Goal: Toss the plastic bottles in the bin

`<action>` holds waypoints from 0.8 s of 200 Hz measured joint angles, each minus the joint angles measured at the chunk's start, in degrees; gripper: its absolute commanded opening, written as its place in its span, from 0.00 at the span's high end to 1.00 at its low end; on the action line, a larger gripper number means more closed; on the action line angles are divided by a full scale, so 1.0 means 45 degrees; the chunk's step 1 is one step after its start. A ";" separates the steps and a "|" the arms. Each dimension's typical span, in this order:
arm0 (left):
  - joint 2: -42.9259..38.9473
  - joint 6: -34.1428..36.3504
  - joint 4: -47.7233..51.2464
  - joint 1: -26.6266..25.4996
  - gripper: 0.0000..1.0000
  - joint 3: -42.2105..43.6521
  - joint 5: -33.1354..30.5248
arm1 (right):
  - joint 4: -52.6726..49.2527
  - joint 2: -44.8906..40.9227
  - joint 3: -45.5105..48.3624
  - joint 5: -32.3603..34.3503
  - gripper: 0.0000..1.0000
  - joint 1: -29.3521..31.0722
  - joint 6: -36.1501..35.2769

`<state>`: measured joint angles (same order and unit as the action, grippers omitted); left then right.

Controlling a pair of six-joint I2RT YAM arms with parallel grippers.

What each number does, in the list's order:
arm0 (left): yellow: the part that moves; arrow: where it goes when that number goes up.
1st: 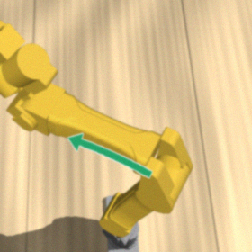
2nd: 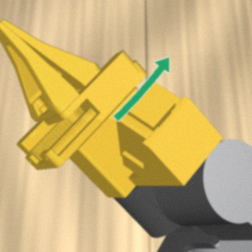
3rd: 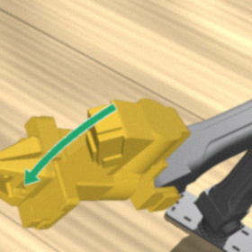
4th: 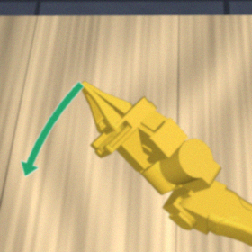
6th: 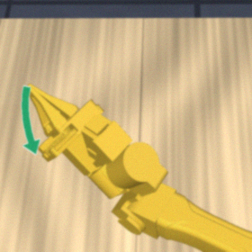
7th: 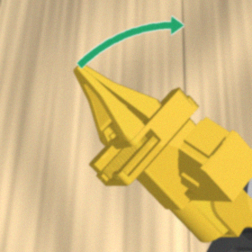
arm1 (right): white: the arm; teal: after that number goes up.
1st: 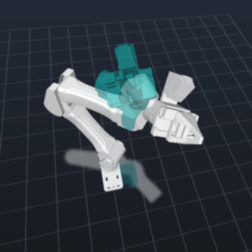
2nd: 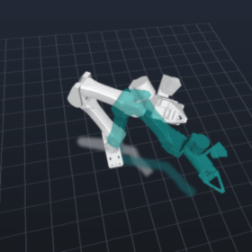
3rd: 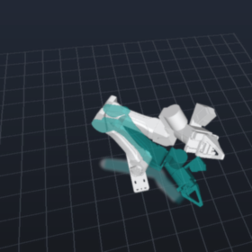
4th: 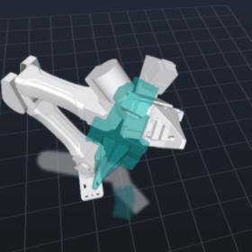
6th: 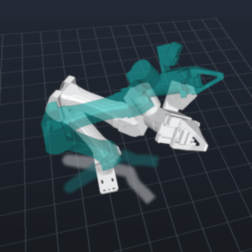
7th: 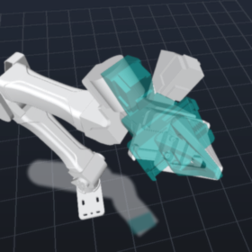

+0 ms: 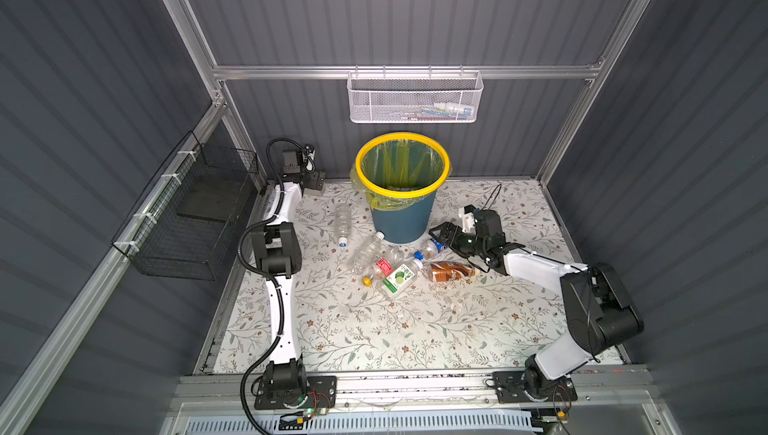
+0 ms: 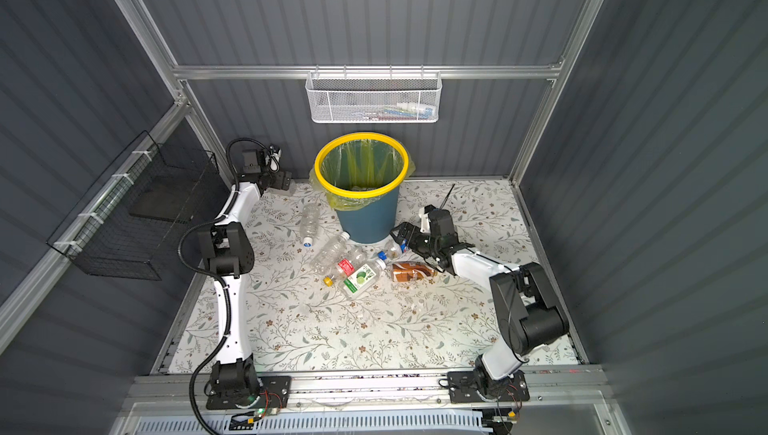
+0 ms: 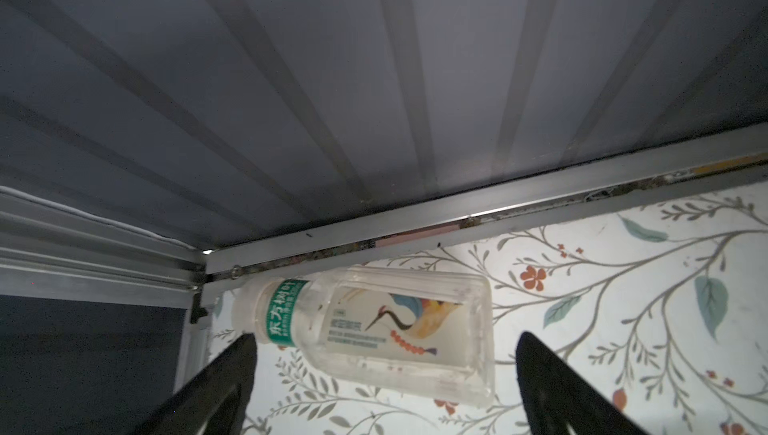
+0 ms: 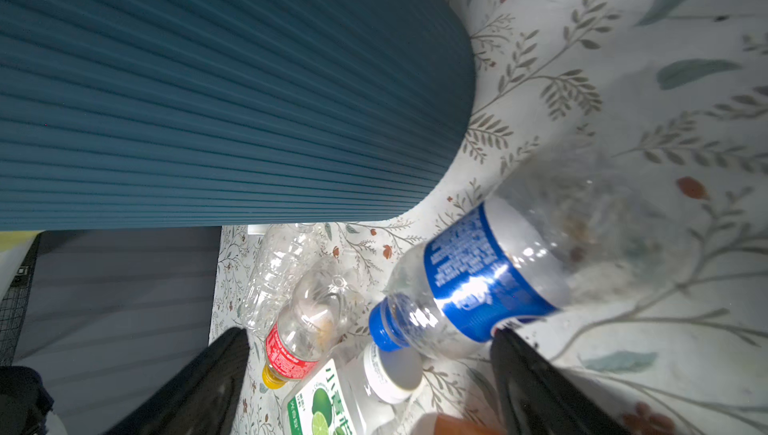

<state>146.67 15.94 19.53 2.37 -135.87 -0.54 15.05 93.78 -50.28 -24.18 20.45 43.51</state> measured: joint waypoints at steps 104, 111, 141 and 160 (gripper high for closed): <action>0.2467 -0.2798 -0.1389 -0.0015 0.11 -0.2132 0.0695 | 0.1287 0.1180 -0.0447 -0.0398 0.09 0.0384 0.0607; 0.2463 -0.2793 -0.1355 0.0005 0.12 -0.2132 0.0826 | 0.1307 0.1200 -0.0476 -0.0457 0.09 0.0384 0.0602; 0.1875 -0.2531 -0.1428 0.0126 0.18 -0.1141 0.1331 | 0.1350 0.1200 -0.0534 -0.0636 0.09 0.0389 0.0563; 0.1205 -0.2210 -0.1132 0.0136 0.23 -0.0219 0.1729 | 0.1336 0.1180 -0.0534 -0.0641 0.09 0.0389 0.0486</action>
<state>152.09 6.00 14.44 2.98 -136.86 7.25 21.06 99.09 -52.69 -27.07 22.20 45.69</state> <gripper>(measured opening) 0.802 0.914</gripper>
